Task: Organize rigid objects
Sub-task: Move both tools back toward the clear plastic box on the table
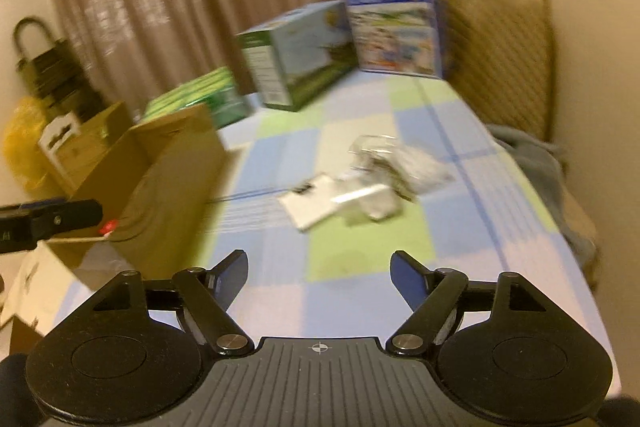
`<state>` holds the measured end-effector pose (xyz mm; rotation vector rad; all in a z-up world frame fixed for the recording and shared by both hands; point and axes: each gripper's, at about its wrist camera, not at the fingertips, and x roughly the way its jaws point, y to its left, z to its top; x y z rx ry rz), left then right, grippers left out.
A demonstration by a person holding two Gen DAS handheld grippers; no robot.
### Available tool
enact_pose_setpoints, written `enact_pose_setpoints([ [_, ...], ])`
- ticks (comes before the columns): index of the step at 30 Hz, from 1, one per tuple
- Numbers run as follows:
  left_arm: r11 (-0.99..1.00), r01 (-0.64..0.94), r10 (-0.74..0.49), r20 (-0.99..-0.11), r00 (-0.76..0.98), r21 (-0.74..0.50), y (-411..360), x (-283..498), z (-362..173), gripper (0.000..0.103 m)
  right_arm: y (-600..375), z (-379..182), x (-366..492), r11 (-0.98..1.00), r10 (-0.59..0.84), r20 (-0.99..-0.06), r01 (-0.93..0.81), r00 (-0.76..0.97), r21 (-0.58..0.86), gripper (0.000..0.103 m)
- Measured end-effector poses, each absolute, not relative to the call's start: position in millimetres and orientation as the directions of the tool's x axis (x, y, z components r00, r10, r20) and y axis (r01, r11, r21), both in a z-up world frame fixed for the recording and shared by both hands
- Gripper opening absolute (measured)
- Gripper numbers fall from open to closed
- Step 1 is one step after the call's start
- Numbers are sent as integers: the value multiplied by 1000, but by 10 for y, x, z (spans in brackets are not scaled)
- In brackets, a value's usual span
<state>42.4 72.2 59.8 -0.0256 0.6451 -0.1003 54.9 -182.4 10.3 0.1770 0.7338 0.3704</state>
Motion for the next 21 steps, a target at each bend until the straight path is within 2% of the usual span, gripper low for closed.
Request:
enact_pose_setpoints([
  [2, 995, 86, -99, -609, 787, -50, 623, 466, 525, 89, -1985, 83, 497, 928, 369, -624, -236, 689, 288, 76],
  [9, 997, 62, -78, -625, 777, -47, 416, 601, 298, 90, -2267, 38, 552, 942, 325, -629, -183, 706, 282, 76],
  [21, 1000, -2, -5, -661, 751, -10, 335, 1019, -128, 90, -2064, -281, 1084, 932, 361, -633, -276, 684, 233, 77],
])
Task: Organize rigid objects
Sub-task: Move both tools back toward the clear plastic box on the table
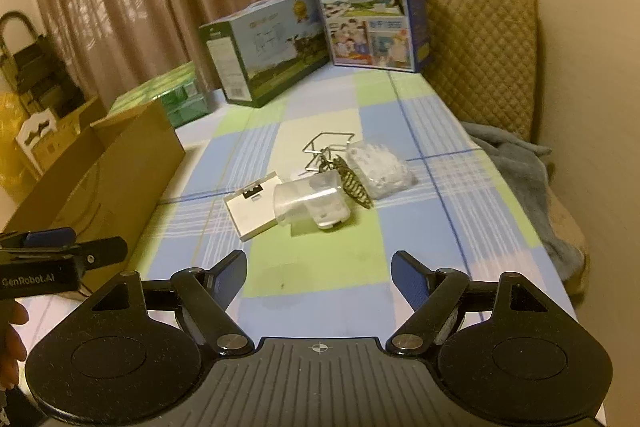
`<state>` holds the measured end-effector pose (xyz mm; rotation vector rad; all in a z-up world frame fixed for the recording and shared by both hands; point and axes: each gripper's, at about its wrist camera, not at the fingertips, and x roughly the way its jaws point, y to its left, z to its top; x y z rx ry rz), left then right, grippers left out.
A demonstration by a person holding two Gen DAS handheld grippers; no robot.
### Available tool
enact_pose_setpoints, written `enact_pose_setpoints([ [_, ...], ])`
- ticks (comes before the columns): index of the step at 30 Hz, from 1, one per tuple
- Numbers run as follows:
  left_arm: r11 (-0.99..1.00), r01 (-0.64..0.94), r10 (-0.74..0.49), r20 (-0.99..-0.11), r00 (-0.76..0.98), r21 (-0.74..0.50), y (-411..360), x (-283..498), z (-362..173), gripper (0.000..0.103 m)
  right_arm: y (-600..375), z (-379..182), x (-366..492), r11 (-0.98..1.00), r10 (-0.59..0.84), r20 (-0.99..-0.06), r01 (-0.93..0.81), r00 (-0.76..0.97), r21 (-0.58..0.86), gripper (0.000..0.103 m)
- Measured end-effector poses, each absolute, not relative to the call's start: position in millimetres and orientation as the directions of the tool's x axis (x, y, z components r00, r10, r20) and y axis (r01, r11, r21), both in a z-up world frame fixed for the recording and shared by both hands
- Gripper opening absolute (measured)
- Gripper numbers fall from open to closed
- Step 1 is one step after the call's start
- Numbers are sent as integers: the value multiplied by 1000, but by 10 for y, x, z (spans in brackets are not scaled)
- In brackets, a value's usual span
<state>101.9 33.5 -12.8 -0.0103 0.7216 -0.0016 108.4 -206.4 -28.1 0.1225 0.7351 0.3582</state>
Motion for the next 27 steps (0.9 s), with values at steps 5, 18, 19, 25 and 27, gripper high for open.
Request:
enact_pose_setpoints([
  [5, 1000, -4, 17, -676, 736, 21, 286, 1203, -363, 90, -1938, -472, 1429, 926, 374, -634, -308, 677, 217, 77],
  [18, 999, -12, 33, -695, 718, 34, 294, 1613, -816, 90, -1456, -950, 2080, 918, 358, -634, -381, 686, 107, 77],
  [19, 999, -13, 31, -698, 715, 31, 300, 1631, -836, 90, -1424, -980, 2111, 920, 351, -635, -381, 689, 94, 77],
  [25, 999, -25, 31, -709, 705, 19, 340, 1672, -930, 90, -1299, -1145, 2280, 920, 325, -642, -390, 694, 43, 77],
  [27, 999, -30, 30, -709, 704, 12, 357, 1676, -944, 90, -1287, -1175, 2313, 919, 324, -641, -391, 696, 40, 77],
])
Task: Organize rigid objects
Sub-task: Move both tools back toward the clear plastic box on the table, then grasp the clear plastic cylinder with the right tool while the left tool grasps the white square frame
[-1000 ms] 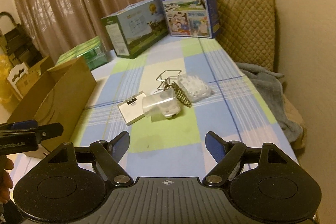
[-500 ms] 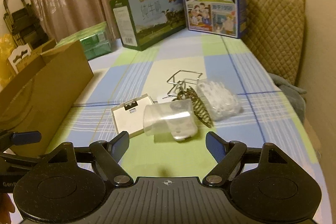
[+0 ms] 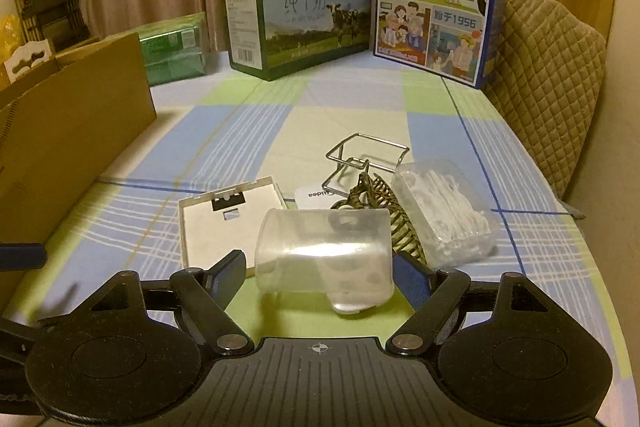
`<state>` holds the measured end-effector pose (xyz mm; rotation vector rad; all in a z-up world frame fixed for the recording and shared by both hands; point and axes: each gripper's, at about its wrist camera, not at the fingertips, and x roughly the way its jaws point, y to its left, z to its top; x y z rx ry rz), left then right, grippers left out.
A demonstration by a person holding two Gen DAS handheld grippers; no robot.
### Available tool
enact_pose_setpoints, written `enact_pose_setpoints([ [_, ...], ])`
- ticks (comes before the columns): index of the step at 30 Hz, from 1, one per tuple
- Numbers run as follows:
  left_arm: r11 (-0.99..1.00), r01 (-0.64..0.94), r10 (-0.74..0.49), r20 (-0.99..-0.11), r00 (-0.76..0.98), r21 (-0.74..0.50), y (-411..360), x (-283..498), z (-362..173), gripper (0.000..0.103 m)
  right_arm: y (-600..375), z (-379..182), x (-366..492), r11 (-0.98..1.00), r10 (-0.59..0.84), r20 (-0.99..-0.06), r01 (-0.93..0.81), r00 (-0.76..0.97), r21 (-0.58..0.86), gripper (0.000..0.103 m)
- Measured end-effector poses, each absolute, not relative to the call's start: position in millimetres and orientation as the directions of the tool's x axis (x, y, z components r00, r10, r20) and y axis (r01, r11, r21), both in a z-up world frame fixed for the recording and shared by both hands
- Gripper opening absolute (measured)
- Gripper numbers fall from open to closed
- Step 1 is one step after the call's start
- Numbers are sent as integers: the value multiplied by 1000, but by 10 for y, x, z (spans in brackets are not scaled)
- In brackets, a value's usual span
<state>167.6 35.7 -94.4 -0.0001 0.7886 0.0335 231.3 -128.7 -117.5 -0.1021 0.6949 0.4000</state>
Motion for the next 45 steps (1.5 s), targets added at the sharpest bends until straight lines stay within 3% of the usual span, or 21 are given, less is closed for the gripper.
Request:
enact_pose_setpoints([
  [4, 1000, -28, 28, -709, 704, 11, 356, 1694, -954, 90, -1282, -1177, 2324, 920, 320, -635, -392, 703, 29, 69],
  [13, 999, 43, -21, -693, 720, 15, 156, 1905, -974, 88, -1510, -1018, 2275, 938, 292, -636, -343, 714, 45, 68],
  [18, 989, 141, -68, -677, 733, 53, -9, 2051, -1027, 75, -1694, -915, 2229, 949, 279, -628, -307, 726, 67, 68],
  [22, 976, 207, -105, -686, 720, 68, -116, 2149, -1082, 46, -1822, -907, 2223, 958, 264, -635, -273, 726, 87, 68],
  [27, 958, 278, -150, -696, 703, 75, -194, 2254, -1127, 28, -1872, -912, 2234, 961, 260, -640, -257, 723, 100, 68],
  [29, 952, 298, -157, -720, 676, 73, -219, 2300, -1166, 12, -1879, -917, 2230, 961, 261, -642, -256, 721, 104, 68],
  [32, 950, 305, -159, -734, 660, 69, -208, 2275, -1174, 5, -1893, -932, 2221, 961, 263, -647, -251, 715, 114, 68],
  [45, 959, 267, -243, -757, 607, -94, -170, 1439, -1041, 3, -1901, -921, 1875, 947, 310, -670, -281, 674, 156, 68],
])
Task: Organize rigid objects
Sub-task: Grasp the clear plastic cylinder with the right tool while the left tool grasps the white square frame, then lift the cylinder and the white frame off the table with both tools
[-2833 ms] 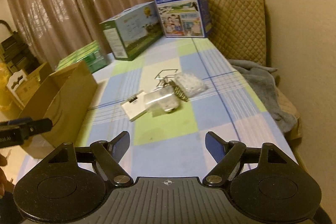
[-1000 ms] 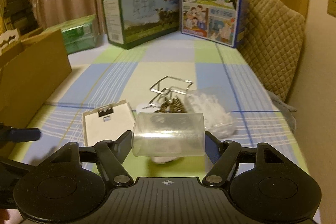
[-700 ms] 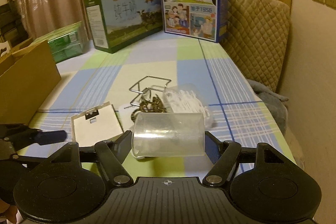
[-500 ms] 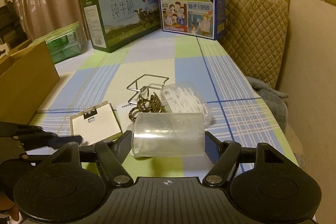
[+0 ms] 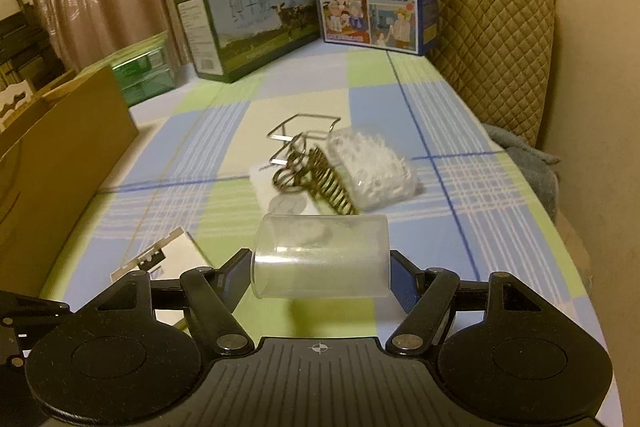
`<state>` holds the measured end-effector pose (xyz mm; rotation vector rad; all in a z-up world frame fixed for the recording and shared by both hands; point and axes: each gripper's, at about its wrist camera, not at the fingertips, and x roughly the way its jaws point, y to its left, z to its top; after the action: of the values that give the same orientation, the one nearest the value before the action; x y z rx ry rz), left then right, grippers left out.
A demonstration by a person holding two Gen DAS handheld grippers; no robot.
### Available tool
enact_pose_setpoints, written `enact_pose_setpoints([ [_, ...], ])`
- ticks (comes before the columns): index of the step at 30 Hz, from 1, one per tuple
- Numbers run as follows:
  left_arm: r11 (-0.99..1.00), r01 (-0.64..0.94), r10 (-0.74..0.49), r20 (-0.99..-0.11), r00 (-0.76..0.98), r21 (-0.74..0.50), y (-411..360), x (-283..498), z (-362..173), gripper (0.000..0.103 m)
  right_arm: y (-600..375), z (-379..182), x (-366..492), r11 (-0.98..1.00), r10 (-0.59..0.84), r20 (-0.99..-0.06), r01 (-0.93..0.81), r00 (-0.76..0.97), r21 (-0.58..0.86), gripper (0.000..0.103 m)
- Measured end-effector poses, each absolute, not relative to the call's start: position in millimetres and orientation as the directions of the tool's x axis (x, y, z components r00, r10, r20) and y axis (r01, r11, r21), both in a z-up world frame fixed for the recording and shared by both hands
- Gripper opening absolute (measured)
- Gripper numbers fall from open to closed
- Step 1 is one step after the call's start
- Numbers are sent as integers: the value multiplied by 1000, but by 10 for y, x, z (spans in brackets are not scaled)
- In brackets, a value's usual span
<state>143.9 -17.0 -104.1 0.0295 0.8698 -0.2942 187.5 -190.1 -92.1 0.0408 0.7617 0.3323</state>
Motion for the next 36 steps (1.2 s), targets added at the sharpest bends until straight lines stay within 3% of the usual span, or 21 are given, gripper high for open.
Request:
enact_pose_setpoints([
  [3, 963, 260, -231, -726, 648, -74, -129, 1304, -930, 17, -1941, -922, 1755, 947, 311, -679, -278, 665, 162, 68],
  [5, 969, 247, -183, -717, 673, -16, -103, 1280, -889, 53, -1980, -927, 1689, 948, 311, -685, -268, 659, 172, 68],
  [7, 973, 230, -143, -709, 690, 27, -42, 1309, -879, 80, -2004, -932, 1648, 948, 313, -691, -259, 651, 186, 68],
  [8, 972, 231, -138, -707, 694, 37, -12, 1335, -885, 83, -2002, -936, 1635, 947, 315, -692, -258, 649, 188, 68],
  [19, 943, 328, -184, -742, 645, 51, 43, 1734, -1139, 94, -2029, -998, 1668, 951, 306, -704, -237, 640, 198, 68],
  [25, 937, 349, -214, -764, 609, 16, 2, 1789, -1219, 94, -2020, -1022, 1688, 950, 312, -708, -233, 634, 209, 68],
  [27, 944, 329, -214, -768, 604, -4, 11, 1776, -1212, 89, -2026, -1034, 1694, 949, 315, -710, -231, 629, 216, 68],
  [36, 976, 217, -133, -778, 614, 4, 12, 1436, -1083, 86, -2004, -1005, 1667, 947, 320, -704, -245, 634, 210, 68],
])
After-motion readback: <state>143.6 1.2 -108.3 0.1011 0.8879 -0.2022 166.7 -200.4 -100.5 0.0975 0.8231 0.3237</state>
